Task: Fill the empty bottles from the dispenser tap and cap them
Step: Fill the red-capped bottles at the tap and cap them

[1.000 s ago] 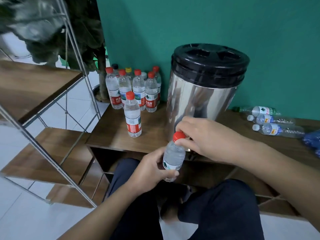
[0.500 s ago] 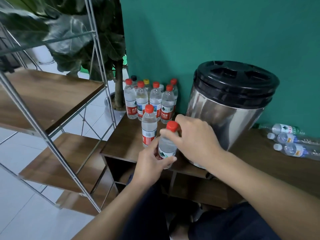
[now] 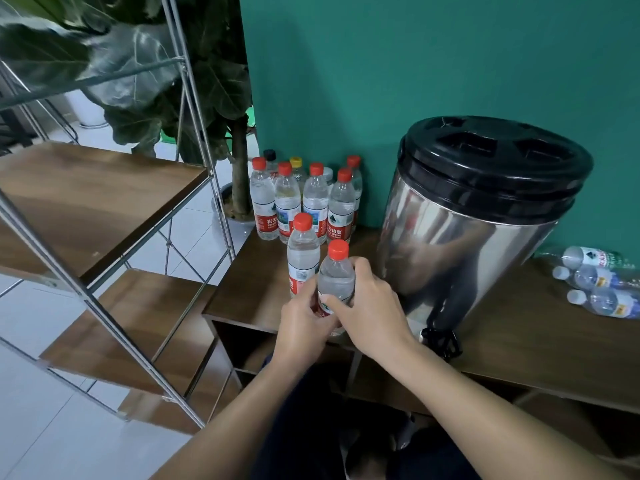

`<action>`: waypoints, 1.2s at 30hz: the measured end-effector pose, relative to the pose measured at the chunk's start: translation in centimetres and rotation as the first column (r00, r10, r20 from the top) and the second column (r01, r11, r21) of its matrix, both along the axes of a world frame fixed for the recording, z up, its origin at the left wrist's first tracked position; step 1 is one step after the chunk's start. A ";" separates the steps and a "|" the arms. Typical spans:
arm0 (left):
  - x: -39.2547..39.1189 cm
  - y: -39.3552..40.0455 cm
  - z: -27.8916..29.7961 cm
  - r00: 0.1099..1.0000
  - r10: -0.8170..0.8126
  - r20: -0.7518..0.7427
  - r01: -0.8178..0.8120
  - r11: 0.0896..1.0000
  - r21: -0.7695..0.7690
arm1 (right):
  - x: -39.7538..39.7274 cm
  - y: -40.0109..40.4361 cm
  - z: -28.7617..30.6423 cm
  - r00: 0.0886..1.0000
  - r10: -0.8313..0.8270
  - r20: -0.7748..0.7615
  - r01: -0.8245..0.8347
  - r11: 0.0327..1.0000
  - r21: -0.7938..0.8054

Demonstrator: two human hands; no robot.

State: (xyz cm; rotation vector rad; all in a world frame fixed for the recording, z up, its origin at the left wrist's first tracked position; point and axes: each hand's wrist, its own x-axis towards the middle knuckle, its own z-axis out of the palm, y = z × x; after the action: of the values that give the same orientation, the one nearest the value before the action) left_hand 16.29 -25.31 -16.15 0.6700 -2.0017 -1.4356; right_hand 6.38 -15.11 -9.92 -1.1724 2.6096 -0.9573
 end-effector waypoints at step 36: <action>-1.2 -17.2 -2.2 0.949 0.310 -0.062 -0.313 0.948 -0.047 | -3.1 -16.5 -6.3 0.995 0.038 0.093 -0.016 0.974 -0.228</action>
State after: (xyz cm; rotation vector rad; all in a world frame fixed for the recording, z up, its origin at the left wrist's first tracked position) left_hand 15.12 -42.46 -18.38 0.8698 -1.7923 -1.1915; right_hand 3.26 -31.59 -16.21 -1.1726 2.4524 -1.3011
